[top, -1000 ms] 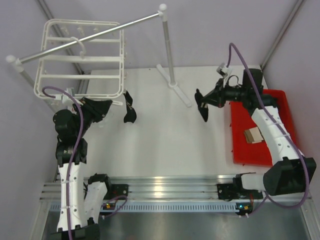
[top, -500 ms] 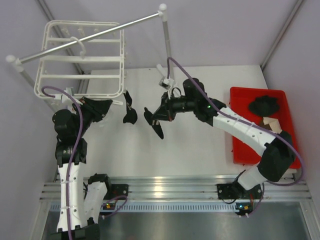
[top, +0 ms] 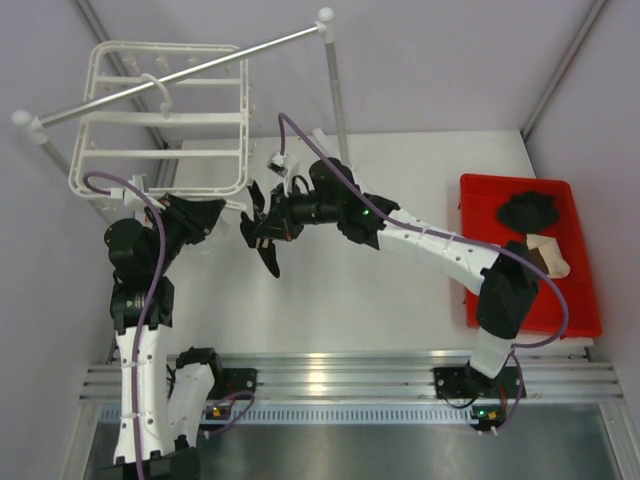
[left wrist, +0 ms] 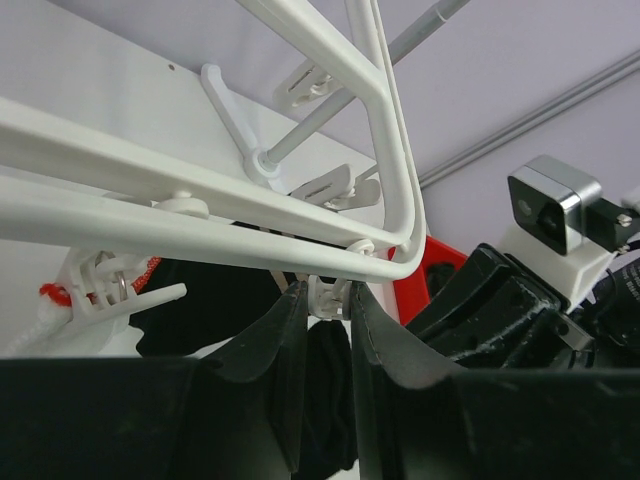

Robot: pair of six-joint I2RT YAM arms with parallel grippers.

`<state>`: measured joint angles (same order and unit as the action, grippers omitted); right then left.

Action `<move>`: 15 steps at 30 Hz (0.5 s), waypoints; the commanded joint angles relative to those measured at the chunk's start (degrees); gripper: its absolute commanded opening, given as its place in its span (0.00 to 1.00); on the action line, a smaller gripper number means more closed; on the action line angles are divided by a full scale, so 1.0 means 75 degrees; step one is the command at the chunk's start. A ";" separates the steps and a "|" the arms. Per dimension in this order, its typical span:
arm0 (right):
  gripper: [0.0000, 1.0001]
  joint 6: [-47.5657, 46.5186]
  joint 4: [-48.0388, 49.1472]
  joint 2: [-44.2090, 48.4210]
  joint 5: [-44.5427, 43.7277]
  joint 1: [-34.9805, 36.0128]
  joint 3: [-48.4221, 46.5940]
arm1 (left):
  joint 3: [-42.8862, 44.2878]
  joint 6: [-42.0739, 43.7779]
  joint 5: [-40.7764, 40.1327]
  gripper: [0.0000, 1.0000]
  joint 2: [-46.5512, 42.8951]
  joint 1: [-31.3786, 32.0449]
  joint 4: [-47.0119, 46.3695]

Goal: Clip the socks to the hanger
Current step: Clamp the sock onto the hanger.

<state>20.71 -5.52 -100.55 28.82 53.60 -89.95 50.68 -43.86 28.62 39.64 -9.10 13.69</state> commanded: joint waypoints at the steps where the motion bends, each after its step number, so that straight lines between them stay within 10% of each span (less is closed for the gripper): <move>1: 0.00 0.0403 0.0384 -0.0198 -0.0585 0.0048 -0.0498 | 0.0228 -0.0059 0.0133 0.00 -0.0058 -0.0017 -0.0162; 15: 0.00 0.0613 0.0548 -0.0339 -0.0831 -0.0046 -0.0604 | 0.0157 0.0047 0.0157 0.00 -0.0059 -0.0017 -0.0021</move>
<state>23.88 -5.21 -102.83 23.55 53.45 -90.94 50.68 -43.81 28.71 39.51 -9.10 13.80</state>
